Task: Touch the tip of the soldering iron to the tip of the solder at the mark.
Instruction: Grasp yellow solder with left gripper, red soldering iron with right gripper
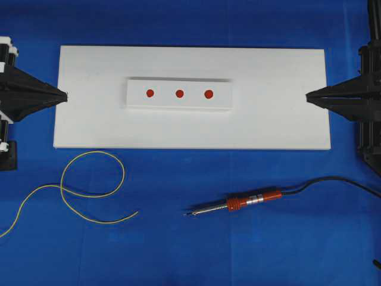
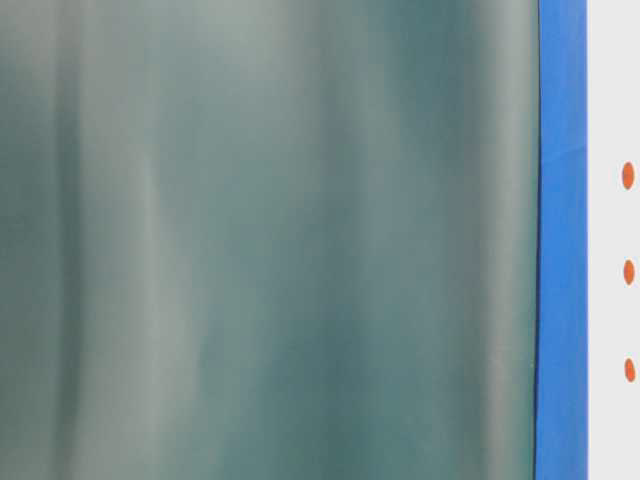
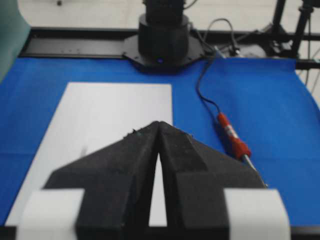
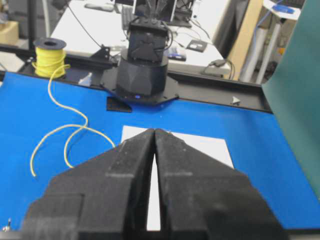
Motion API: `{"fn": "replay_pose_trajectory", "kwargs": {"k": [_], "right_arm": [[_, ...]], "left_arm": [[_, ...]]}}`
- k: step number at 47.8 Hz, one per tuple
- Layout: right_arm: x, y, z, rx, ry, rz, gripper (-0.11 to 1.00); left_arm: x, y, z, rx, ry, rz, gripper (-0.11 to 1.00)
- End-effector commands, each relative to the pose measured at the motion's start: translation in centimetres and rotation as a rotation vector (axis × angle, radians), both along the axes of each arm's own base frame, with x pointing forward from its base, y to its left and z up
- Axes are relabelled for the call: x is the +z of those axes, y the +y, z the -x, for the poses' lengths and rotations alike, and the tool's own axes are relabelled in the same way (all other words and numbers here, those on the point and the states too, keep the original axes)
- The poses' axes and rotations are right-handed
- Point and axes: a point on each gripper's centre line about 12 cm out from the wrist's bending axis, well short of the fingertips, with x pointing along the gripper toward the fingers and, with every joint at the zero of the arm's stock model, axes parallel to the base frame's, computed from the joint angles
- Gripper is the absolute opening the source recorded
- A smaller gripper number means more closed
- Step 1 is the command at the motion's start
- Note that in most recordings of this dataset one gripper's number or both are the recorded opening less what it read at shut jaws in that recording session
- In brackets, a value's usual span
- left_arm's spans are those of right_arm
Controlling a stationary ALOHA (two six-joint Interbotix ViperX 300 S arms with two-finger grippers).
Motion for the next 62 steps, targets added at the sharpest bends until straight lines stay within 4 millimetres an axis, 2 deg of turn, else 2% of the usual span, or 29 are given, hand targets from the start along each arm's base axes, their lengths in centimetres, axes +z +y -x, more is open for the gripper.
{"fn": "replay_pose_trajectory", "kwargs": {"k": [1, 7, 22, 27, 31, 35, 40, 43, 45, 52, 62], "right_arm": [[0.7, 0.3, -0.3, 0.016, -0.017, -0.008, 0.0], [0.9, 1.5, -0.6, 0.074, 0.0, -0.012, -0.06], [-0.8, 5.3, -1.2, 0.249, 0.087, -0.077, -0.04], [-1.5, 6.1, -1.4, 0.282, 0.125, -0.111, 0.08], [-2.3, 6.8, -1.6, 0.307, 0.163, -0.132, 0.25], [-3.3, 7.7, -1.9, 0.335, 0.209, -0.15, 0.5], [-4.5, 8.4, -2.3, 0.352, 0.262, -0.154, 0.81], [-5.3, 8.9, -2.6, 0.359, 0.293, -0.154, 0.93], [-6.0, 9.2, -2.8, 0.363, 0.317, -0.155, 0.93], [-8.5, 9.6, -3.4, 0.353, 0.362, -0.175, 0.88], [-13.0, 10.2, -3.7, 0.327, 0.375, -0.211, 0.89]], "left_arm": [[0.8, -0.7, -0.3, -0.036, -0.017, 0.002, 0.01], [0.7, -2.2, -0.2, -0.108, -0.017, -0.001, 0.01], [-1.5, -6.0, -0.2, -0.293, 0.064, -0.01, 0.01], [-2.3, -7.0, -0.3, -0.336, 0.098, -0.014, 0.01], [-3.1, -8.0, -0.3, -0.379, 0.129, -0.008, 0.07], [-3.9, -8.7, -0.5, -0.405, 0.167, 0.006, 0.28], [-5.6, -9.5, -0.6, -0.431, 0.241, 0.024, 0.6], [-6.7, -10.0, -0.7, -0.447, 0.279, 0.031, 0.77], [-7.3, -10.4, -0.8, -0.458, 0.295, 0.037, 0.84], [-9.3, -11.4, -1.2, -0.487, 0.296, 0.044, 0.77], [-12.7, -12.8, -2.4, -0.507, 0.323, 0.039, 0.76]]}}
